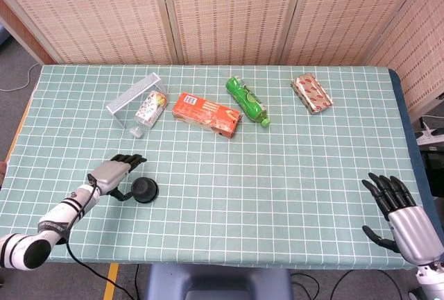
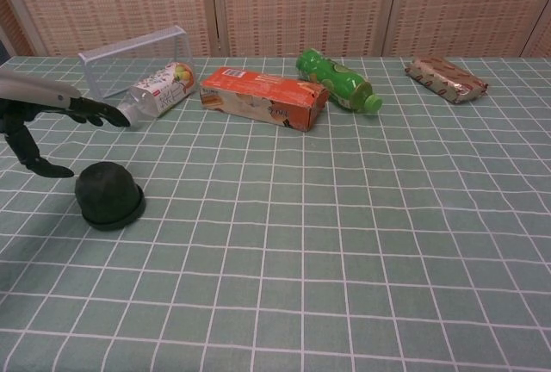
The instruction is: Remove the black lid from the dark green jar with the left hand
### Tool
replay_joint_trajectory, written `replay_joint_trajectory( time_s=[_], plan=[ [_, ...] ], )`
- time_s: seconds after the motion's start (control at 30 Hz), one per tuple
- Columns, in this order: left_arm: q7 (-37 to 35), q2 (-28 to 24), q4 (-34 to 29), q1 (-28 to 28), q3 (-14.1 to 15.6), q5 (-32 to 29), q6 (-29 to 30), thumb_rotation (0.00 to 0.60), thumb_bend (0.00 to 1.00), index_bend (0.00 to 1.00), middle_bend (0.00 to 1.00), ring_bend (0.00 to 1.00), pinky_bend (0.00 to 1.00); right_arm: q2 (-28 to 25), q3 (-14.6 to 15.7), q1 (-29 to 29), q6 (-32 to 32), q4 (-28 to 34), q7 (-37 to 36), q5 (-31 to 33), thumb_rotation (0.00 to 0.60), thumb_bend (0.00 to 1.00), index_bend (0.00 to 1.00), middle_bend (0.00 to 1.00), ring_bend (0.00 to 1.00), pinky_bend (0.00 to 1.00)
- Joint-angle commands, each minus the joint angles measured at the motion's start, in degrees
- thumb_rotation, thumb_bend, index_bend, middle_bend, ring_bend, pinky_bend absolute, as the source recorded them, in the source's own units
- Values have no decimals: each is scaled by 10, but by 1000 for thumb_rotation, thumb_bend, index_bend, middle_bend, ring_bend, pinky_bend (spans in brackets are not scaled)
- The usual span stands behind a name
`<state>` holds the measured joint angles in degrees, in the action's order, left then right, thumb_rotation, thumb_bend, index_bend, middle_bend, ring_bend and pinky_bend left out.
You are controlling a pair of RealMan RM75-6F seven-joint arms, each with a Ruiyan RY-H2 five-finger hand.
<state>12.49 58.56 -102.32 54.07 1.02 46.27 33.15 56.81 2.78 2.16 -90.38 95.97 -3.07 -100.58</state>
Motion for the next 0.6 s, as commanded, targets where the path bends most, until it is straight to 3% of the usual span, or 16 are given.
replay_joint_trajectory(
  time_s=[0.03,0.27,0.47,0.6],
  plan=[
    [74,23,-5,94,52,-116,-37,600,326,0,0,0,32,-2,1,0,1,2,-2,-1,600,156,0,0,0,0],
    [126,57,-7,191,121,-235,-30,600,324,0,0,0,38,-4,1,0,8,7,2,8,600,156,0,0,0,0],
    [165,94,4,244,167,-296,8,600,322,0,0,0,74,-4,2,3,16,7,0,9,600,156,0,0,0,0],
    [177,115,2,260,174,-321,32,600,323,0,0,0,82,-4,2,3,15,7,1,8,600,156,0,0,0,0]
  ],
)
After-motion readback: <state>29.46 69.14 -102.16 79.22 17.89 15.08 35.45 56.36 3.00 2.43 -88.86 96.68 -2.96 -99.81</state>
